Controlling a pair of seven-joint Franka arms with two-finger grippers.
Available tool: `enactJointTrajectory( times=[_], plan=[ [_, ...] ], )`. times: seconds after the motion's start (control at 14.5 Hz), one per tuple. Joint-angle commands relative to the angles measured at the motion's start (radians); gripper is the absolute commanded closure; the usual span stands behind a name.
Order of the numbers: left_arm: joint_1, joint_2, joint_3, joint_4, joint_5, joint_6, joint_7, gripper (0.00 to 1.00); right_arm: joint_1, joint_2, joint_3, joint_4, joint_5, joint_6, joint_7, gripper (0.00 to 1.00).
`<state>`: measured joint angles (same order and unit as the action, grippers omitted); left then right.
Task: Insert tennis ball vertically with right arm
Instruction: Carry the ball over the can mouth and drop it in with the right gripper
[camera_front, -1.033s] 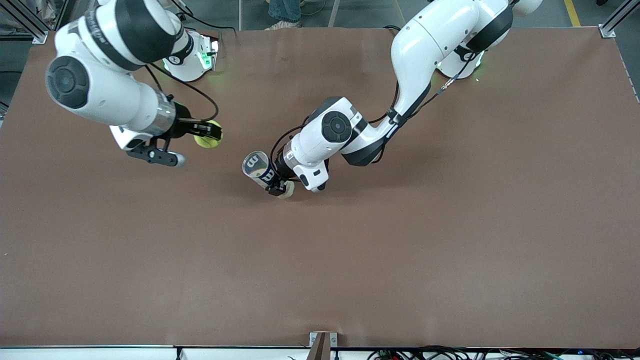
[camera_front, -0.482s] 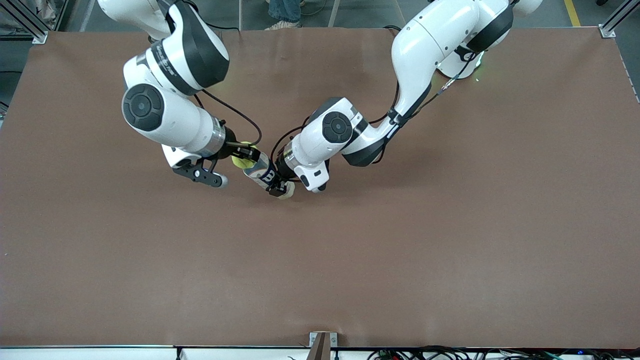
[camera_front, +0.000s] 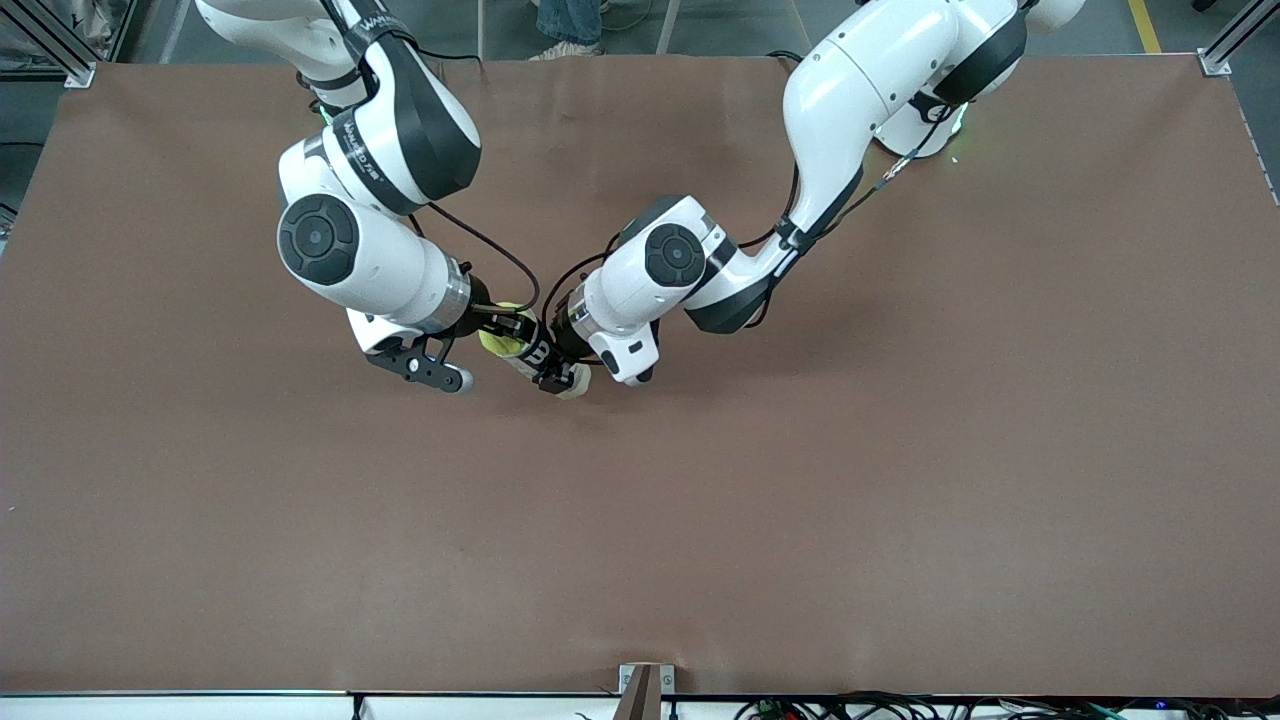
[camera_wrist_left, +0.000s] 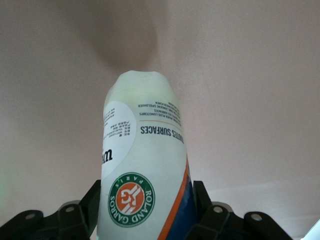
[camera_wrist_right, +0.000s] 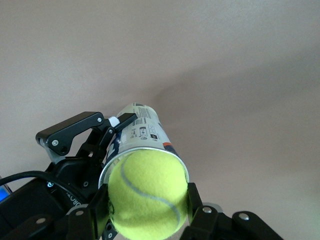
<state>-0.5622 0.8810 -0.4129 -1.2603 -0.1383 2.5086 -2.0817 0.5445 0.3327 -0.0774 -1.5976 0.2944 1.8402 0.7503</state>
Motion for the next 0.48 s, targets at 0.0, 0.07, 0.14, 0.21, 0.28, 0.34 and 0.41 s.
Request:
enactJointTrajectory(
  times=[0.0, 0.07, 0.14, 0.21, 0.28, 0.34, 0.41],
  plan=[
    [-0.002, 0.001, -0.003, 0.013, -0.021, 0.006, 0.015, 0.25, 0.012, 0.017, -0.012, 0.045, 0.017, -0.005, 0.029, 0.21],
    [-0.002, 0.001, -0.003, 0.013, -0.021, 0.006, 0.014, 0.25, 0.012, 0.016, -0.012, 0.047, 0.015, -0.010, 0.027, 0.00],
    [-0.002, 0.000, -0.003, 0.013, -0.021, 0.006, 0.014, 0.25, 0.011, 0.014, -0.012, 0.050, 0.015, -0.012, 0.024, 0.00],
    [-0.004, 0.000, -0.003, 0.013, -0.021, 0.006, 0.012, 0.25, 0.008, 0.009, -0.012, 0.054, 0.014, -0.019, 0.021, 0.00],
    [-0.004, 0.000, -0.003, 0.013, -0.021, 0.006, 0.012, 0.25, 0.003, 0.000, -0.015, 0.062, 0.012, -0.054, 0.020, 0.00],
    [-0.004, 0.000, -0.003, 0.013, -0.021, 0.006, 0.012, 0.25, 0.000, -0.006, -0.016, 0.083, 0.009, -0.096, 0.020, 0.00],
    [-0.002, 0.000, -0.003, 0.013, -0.021, 0.006, 0.012, 0.25, -0.003, -0.012, -0.019, 0.102, 0.008, -0.146, 0.018, 0.00]
  ],
)
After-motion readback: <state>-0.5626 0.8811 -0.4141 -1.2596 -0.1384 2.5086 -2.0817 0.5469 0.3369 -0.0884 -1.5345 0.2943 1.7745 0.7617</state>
